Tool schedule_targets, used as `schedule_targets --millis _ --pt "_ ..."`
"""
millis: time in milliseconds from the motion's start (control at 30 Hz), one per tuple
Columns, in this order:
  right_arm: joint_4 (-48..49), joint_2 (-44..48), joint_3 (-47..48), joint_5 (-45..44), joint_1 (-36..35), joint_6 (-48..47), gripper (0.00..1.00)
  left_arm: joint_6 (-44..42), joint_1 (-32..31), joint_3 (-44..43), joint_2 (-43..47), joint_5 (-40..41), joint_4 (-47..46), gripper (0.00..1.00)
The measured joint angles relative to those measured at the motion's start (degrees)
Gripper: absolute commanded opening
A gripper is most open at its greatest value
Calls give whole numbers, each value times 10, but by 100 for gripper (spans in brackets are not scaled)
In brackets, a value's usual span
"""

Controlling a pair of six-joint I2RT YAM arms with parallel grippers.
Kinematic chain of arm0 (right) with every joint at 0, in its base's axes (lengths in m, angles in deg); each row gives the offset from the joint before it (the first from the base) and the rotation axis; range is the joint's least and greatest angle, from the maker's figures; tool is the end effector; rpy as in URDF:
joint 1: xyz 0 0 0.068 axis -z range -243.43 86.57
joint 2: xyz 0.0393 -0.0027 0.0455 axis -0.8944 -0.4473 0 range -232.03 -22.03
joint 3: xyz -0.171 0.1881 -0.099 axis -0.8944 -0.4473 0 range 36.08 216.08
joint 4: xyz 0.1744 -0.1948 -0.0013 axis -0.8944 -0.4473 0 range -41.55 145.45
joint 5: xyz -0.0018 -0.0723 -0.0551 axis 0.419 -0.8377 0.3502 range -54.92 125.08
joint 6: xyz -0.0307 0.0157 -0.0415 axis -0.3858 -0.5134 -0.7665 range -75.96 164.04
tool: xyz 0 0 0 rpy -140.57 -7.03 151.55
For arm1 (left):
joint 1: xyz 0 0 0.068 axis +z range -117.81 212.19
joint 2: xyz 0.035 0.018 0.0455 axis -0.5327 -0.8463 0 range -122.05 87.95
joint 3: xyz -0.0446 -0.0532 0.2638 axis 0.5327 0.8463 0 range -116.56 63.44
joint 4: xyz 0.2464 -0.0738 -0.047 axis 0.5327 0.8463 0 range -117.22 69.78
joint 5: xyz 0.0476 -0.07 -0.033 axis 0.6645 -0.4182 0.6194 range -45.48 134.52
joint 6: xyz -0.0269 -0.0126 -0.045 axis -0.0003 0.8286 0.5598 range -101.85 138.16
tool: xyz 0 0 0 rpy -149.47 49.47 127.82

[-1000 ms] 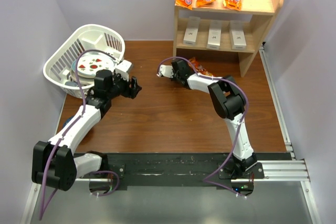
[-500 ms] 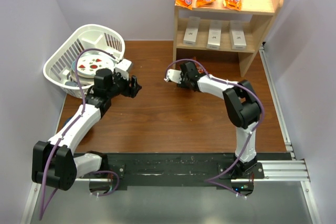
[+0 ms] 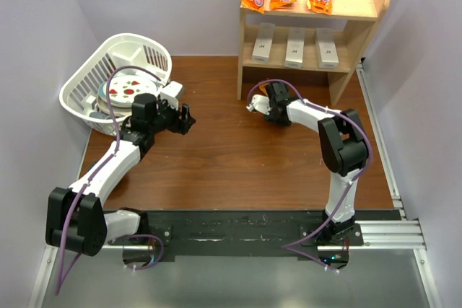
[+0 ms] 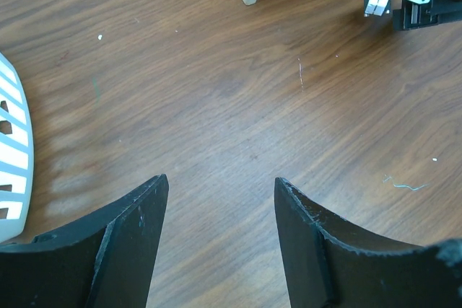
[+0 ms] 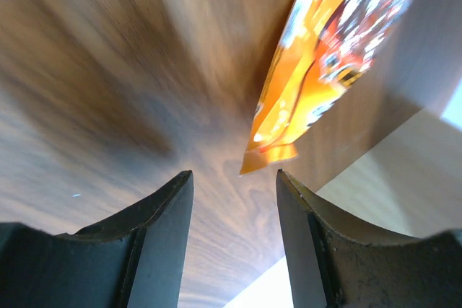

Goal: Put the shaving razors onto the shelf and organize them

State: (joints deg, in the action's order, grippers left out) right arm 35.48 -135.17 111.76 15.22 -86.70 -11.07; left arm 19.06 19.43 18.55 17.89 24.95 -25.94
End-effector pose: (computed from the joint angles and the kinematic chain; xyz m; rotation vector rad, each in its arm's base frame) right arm 0.3837 0.1519 0.1643 -1.5487 2.1110 -0.6495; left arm 0.2642 -0.0721 0.2639 0.4249 1.9945 -0.4967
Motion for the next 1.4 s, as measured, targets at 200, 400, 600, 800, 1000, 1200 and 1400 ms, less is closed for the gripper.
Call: schedule_targets --millis 200,400,600,800,1000,1200,1400 --pt "-1 -23 3 -11 19 -7 37 0 0 -5 -2 0 -2 65" --pt "40 -26 -9 -11 18 -36 30 0 0 -5 -2 0 -3 65" --pt "82 -32 -21 -26 18 -59 35 0 0 -5 -1 0 -2 65" --pt "95 -33 -21 -57 18 -65 53 0 0 -5 3 0 -2 65" --pt "114 -30 -36 -68 18 -76 57 0 0 -5 10 -2 -3 65" --pt "141 -35 -36 -60 12 -100 57 0 1 -5 10 -3 -3 65" --pt "184 -79 1 -58 0 -135 29 0 3 -5 10 -4 -3 65"
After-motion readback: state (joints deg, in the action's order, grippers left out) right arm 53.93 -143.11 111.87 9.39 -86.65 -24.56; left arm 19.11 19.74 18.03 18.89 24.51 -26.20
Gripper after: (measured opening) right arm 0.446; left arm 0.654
